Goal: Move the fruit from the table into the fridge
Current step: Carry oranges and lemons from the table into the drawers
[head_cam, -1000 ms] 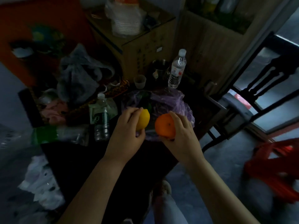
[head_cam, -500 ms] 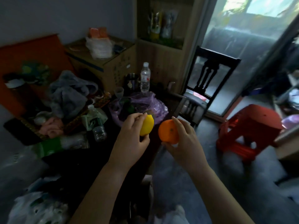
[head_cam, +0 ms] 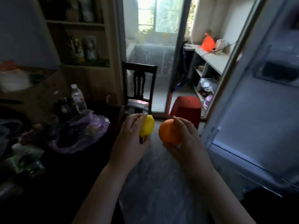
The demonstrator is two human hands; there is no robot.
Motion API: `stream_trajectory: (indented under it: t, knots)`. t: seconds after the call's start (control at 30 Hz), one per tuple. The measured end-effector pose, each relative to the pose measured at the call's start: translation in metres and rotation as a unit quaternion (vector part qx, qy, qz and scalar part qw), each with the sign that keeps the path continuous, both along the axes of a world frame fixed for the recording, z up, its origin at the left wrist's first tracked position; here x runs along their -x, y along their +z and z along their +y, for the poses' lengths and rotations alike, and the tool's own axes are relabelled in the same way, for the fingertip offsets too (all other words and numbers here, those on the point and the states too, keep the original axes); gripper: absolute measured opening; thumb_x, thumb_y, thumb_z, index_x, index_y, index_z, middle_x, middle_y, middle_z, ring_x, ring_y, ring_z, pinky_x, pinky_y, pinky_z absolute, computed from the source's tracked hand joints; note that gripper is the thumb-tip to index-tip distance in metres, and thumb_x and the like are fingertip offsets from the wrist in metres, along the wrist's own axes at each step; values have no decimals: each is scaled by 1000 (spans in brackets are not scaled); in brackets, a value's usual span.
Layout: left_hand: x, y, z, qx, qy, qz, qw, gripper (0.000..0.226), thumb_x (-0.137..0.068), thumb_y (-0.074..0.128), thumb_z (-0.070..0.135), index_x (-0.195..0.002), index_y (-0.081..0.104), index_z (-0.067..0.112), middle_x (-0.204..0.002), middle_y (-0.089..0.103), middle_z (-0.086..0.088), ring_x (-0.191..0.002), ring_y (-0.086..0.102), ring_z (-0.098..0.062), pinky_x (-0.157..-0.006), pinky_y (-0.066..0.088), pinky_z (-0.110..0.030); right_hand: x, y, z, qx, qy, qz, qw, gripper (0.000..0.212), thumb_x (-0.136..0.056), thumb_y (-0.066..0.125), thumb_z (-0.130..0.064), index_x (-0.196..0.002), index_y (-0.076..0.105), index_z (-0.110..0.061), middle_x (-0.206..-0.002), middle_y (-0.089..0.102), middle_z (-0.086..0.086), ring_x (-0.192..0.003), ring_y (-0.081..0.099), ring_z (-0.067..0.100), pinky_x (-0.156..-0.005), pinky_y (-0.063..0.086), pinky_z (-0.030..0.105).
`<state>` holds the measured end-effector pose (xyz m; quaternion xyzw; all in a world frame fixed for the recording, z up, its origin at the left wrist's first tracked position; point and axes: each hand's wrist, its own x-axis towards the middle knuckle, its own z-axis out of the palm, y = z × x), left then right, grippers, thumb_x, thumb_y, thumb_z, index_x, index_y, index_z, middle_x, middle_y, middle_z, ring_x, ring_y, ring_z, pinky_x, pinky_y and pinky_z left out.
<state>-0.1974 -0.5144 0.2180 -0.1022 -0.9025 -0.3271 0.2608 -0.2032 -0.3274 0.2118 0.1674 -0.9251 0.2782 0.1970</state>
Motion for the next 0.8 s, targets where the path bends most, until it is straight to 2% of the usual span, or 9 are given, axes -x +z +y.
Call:
stream_trajectory:
  t: [0.13,0.23,0.37,0.47,0.53,0.6,0.7,0.77,0.8]
  knots:
    - [-8,5,78,-2,-86,25,996,60,-76,74,13,-132,51,15,-130,46,1,-120,43,-10,-98,35,-15,-39,7,76,10,-74,4,997,89,-75,75,-46,-144,22,-33,-146,24,-12,-128,30,11,-93,34,26]
    - [-19,6,139,11,-140,35,989,61,-75,74,13,-132,51,14,-131,48,-3,-121,47,-18,-98,41,-30,-72,10,133,26,-123,16,992,86,-73,77,-42,-143,31,-25,-143,34,-3,-125,37,16,-94,39,30]
    - [-43,7,218,25,-191,35,981,61,-73,74,9,-130,53,14,-128,49,-3,-121,47,-18,-101,33,-20,-121,11,206,22,-170,26,985,83,-72,77,-41,-140,37,-16,-140,40,1,-125,40,17,-100,40,32]
    - [-69,8,271,26,-230,19,973,62,-73,73,8,-131,53,14,-126,48,-2,-120,45,-16,-100,32,-20,-157,11,255,33,-200,32,979,79,-73,76,-37,-139,40,-13,-138,43,5,-125,43,21,-103,40,37]
    - [-85,8,305,26,-259,18,965,62,-73,72,8,-131,53,14,-124,48,0,-116,45,-13,-97,30,-12,-182,12,284,34,-215,31,976,78,-73,76,-35,-139,40,-13,-138,43,4,-125,43,21,-103,39,33]
    - [-102,8,337,23,-291,12,956,63,-74,71,8,-133,51,15,-124,47,2,-116,46,-11,-95,28,-6,-207,12,310,29,-235,23,971,79,-73,76,-34,-140,39,-15,-139,41,2,-126,42,18,-104,34,24]
    - [-126,9,380,14,-339,5,941,64,-75,70,7,-135,49,17,-126,44,4,-119,45,-11,-97,35,-17,-241,12,344,18,-268,25,963,78,-73,76,-32,-140,39,-17,-138,42,1,-125,40,15,-103,26,13]
    - [-139,8,406,4,-368,2,930,64,-74,69,4,-134,50,16,-127,45,3,-120,45,-12,-99,38,-24,-263,12,364,15,-289,26,957,76,-75,73,-35,-140,37,-18,-139,41,0,-126,39,14,-105,30,19]
    - [-145,8,418,1,-381,0,924,64,-74,70,3,-134,50,16,-127,45,3,-119,45,-12,-100,37,-22,-273,11,373,15,-299,26,954,76,-76,71,-37,-141,36,-19,-139,41,0,-127,39,14,-105,33,25]
